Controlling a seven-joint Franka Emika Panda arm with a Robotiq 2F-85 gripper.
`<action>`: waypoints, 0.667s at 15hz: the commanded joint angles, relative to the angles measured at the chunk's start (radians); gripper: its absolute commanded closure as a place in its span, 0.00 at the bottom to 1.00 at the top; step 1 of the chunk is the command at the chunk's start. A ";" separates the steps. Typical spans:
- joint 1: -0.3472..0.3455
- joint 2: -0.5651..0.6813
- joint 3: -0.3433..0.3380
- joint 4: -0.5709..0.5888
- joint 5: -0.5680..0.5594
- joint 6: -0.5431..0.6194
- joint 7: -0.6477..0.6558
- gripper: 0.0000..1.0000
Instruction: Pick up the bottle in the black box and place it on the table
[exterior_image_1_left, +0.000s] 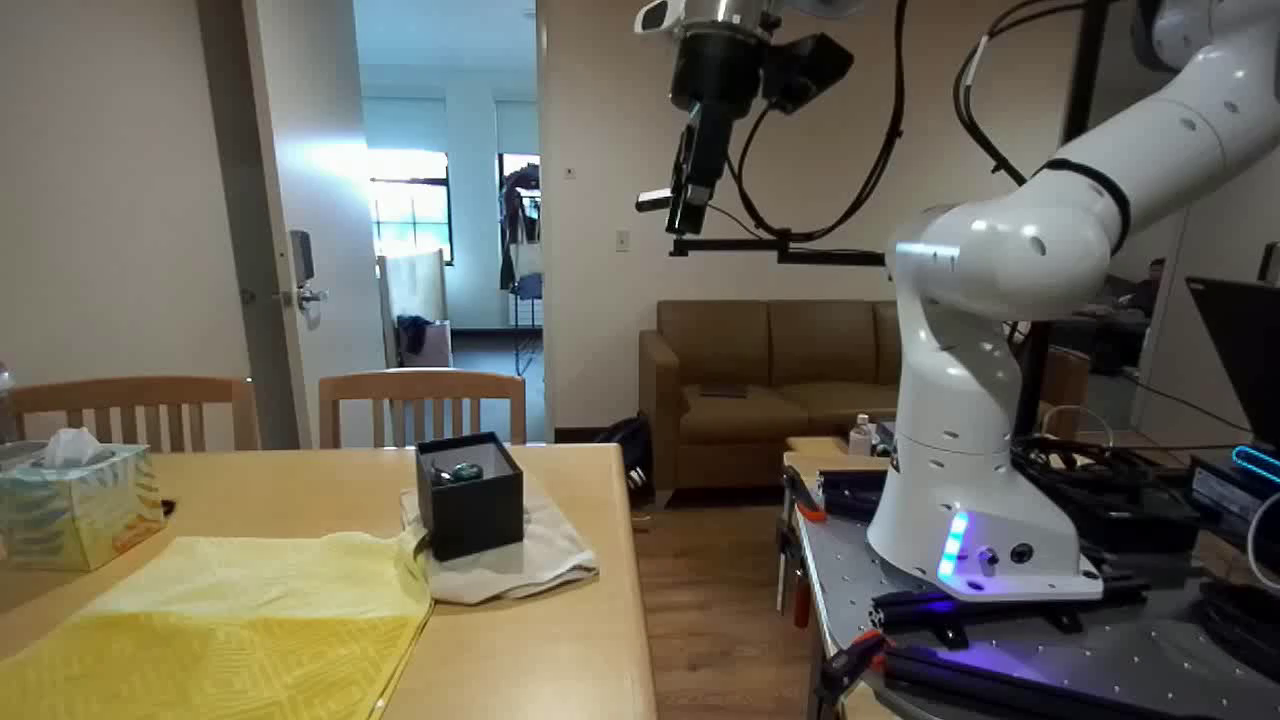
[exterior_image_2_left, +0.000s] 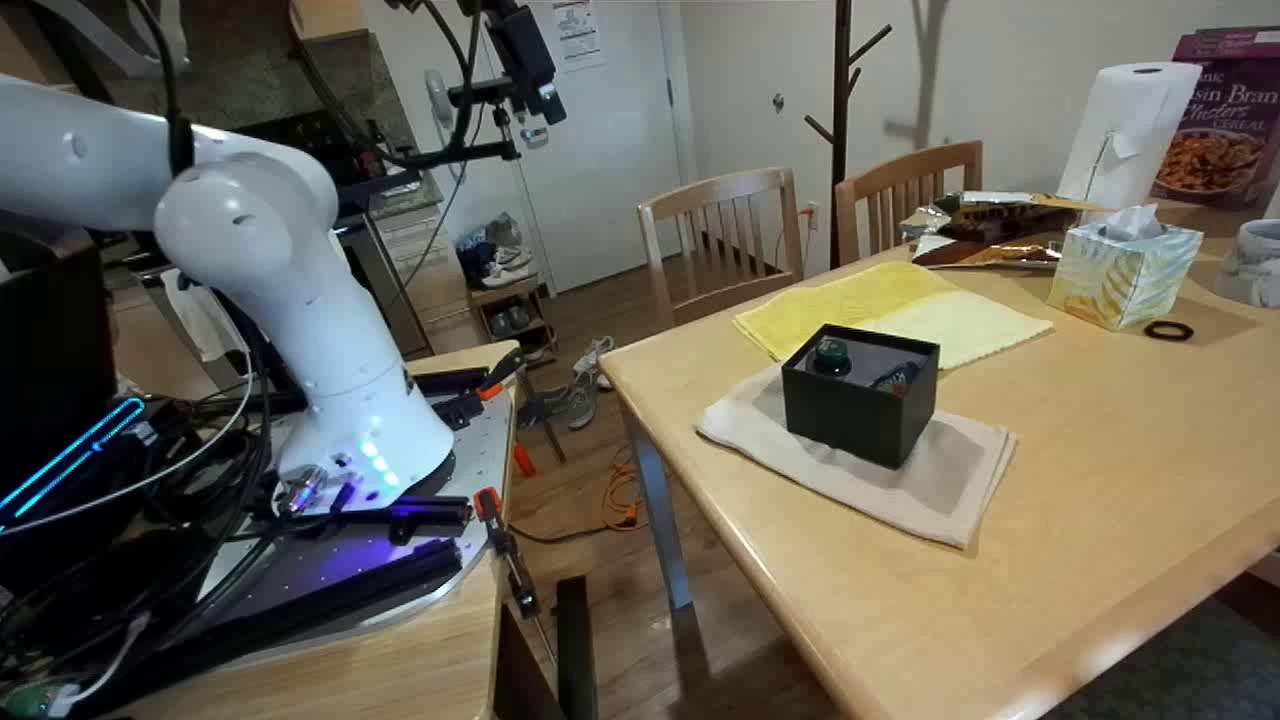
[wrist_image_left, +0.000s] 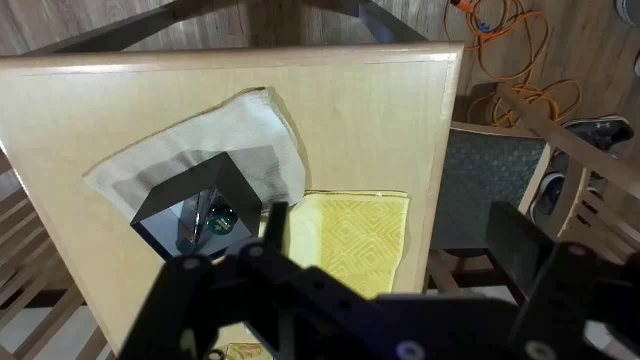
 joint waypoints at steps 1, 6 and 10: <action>-0.004 0.001 0.003 0.003 0.003 -0.003 -0.002 0.00; -0.004 0.001 0.003 0.003 0.003 -0.003 -0.002 0.00; -0.018 0.034 0.016 0.040 -0.014 -0.063 0.018 0.00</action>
